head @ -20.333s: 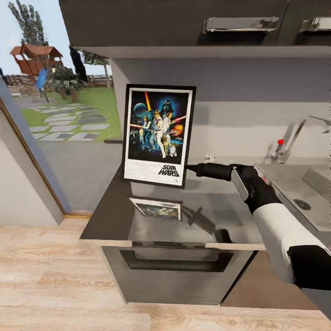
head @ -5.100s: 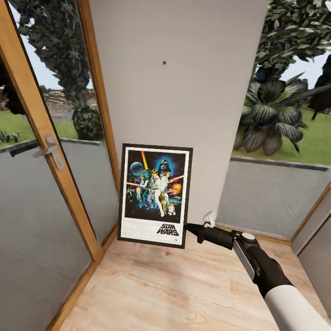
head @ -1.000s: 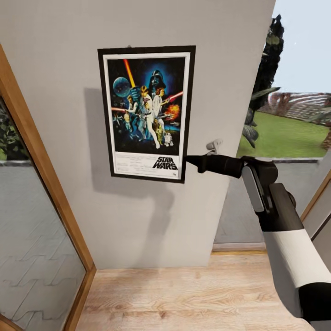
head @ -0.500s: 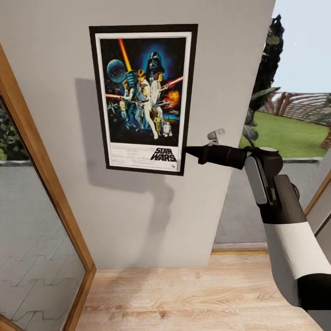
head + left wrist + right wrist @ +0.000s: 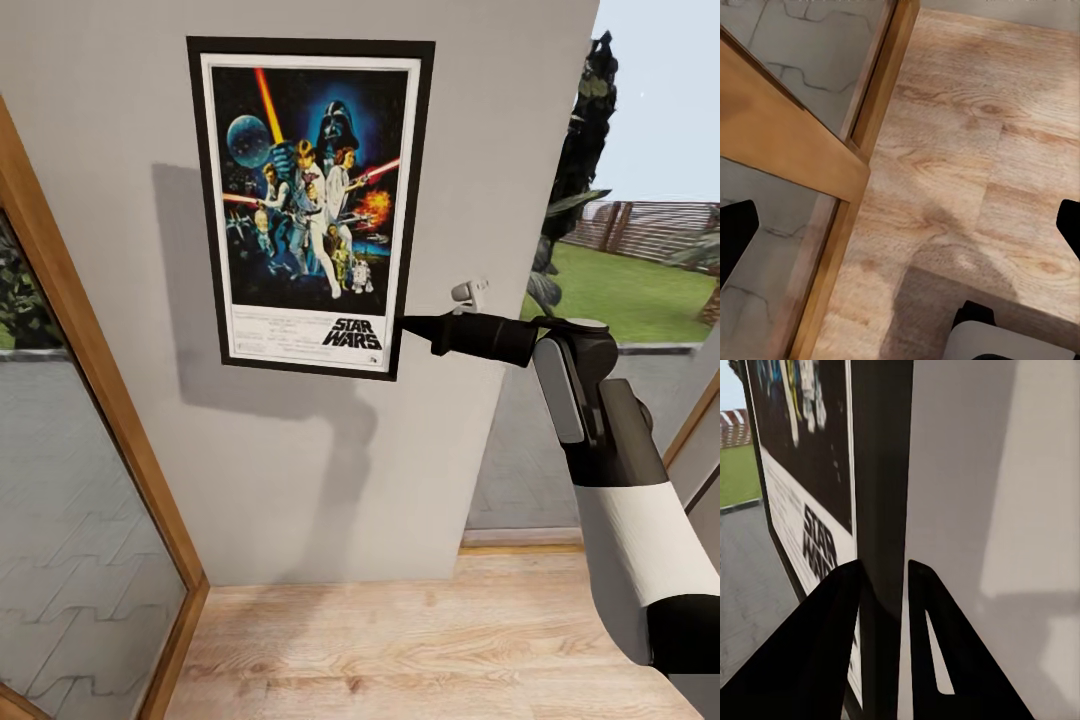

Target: Pick up the poster from the kitchen countertop and hang it on one of the wall nails in the kitchen.

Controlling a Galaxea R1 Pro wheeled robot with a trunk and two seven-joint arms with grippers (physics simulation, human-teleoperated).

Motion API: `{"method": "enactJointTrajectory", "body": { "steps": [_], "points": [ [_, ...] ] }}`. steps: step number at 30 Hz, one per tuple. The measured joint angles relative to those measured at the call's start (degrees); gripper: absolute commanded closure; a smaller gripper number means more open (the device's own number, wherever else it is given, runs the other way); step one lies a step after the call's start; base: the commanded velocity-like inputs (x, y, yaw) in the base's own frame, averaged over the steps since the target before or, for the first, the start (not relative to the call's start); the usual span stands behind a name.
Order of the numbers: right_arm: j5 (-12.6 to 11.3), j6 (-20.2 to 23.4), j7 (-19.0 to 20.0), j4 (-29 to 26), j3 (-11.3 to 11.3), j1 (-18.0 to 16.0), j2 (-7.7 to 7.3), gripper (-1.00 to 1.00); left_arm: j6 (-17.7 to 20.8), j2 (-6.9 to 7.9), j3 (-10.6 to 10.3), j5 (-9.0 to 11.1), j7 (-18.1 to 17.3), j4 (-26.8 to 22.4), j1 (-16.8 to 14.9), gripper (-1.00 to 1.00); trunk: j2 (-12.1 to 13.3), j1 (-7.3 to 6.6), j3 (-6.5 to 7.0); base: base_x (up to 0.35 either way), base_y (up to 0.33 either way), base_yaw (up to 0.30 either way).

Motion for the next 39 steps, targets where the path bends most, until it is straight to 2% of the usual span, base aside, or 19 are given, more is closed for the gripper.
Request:
{"method": "enactJointTrajectory", "body": {
  "steps": [17, 39],
  "points": [
    [-0.03, 0.02, 0.0, 0.0, 0.0, 0.0, 0.01, 1.0, 0.0, 0.0, 0.0, 0.0, 0.0, -0.09, 0.0, -1.0, -0.01, -0.01, 0.0, 0.023, 0.0, 0.0],
    [-0.01, 0.02, 0.0, 0.0, 0.01, 0.0, 0.0, 1.0, 0.03, 0.0, 0.0, 0.0, 0.0, -0.09, 0.0, -1.0, -0.01, -0.03, 0.0, 0.314, 0.0, 0.0]
  ]
}}
